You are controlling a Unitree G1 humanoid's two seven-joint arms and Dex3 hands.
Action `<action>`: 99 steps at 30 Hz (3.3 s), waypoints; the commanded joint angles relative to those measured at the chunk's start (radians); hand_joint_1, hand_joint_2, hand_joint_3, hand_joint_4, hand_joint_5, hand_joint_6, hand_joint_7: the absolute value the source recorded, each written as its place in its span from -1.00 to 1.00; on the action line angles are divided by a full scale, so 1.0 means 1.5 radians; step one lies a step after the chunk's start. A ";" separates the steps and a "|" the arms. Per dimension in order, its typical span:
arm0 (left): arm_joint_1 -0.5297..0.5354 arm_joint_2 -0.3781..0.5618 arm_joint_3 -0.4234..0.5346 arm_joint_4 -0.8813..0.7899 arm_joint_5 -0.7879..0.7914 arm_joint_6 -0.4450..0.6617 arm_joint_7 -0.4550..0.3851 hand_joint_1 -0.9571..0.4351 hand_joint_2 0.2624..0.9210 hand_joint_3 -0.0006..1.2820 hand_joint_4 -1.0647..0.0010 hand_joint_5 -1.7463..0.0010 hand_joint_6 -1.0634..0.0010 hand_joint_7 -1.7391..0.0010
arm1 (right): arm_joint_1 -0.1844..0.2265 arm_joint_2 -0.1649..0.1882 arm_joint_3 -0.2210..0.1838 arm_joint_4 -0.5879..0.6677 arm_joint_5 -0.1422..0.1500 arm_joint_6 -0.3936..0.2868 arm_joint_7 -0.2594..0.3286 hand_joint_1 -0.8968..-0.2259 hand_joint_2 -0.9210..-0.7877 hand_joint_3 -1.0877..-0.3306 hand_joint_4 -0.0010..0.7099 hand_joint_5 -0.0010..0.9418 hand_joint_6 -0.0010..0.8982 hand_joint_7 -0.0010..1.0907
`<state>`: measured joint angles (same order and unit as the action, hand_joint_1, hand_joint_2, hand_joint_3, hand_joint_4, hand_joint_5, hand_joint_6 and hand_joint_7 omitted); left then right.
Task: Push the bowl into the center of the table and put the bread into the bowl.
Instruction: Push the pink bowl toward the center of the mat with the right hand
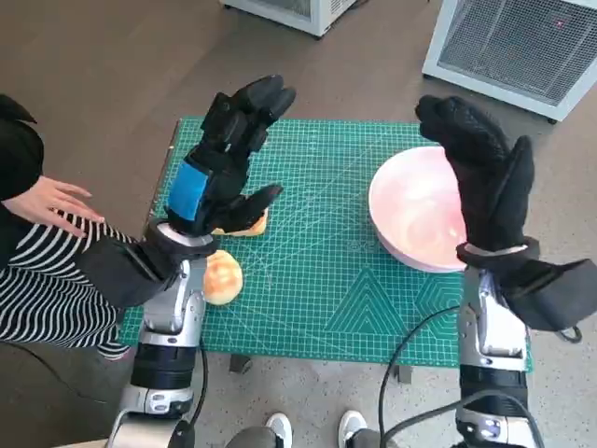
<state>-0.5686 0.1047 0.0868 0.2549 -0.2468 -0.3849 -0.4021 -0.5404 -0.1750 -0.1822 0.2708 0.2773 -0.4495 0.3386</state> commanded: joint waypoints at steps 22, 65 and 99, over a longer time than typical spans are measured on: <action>0.005 -0.004 0.006 0.008 -0.006 -0.008 -0.001 -0.50 1.00 -0.54 0.94 0.51 1.00 0.18 | -0.070 -0.119 -0.192 0.417 0.030 -0.097 -0.097 -0.43 -1.00 -0.44 -0.62 -1.00 -1.00 -0.14; 0.063 0.034 0.012 -0.071 0.006 0.034 0.010 -0.56 1.00 -0.56 0.82 0.63 1.00 0.19 | -0.198 -0.039 -0.191 0.678 0.028 0.065 -0.089 -0.34 -1.00 -0.41 -0.59 -0.98 -0.74 -0.42; 0.102 0.048 0.024 -0.084 0.013 0.023 0.037 -0.59 1.00 -0.58 0.56 0.92 0.86 0.36 | -0.288 0.107 -0.329 0.690 0.186 0.172 -0.021 -0.28 -1.00 -0.46 -0.87 -1.00 -0.78 -0.55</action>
<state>-0.4255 0.1711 0.1206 0.1427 -0.2355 -0.3405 -0.3516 -0.9623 -0.0397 -0.6536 1.2901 0.5283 -0.2128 0.3046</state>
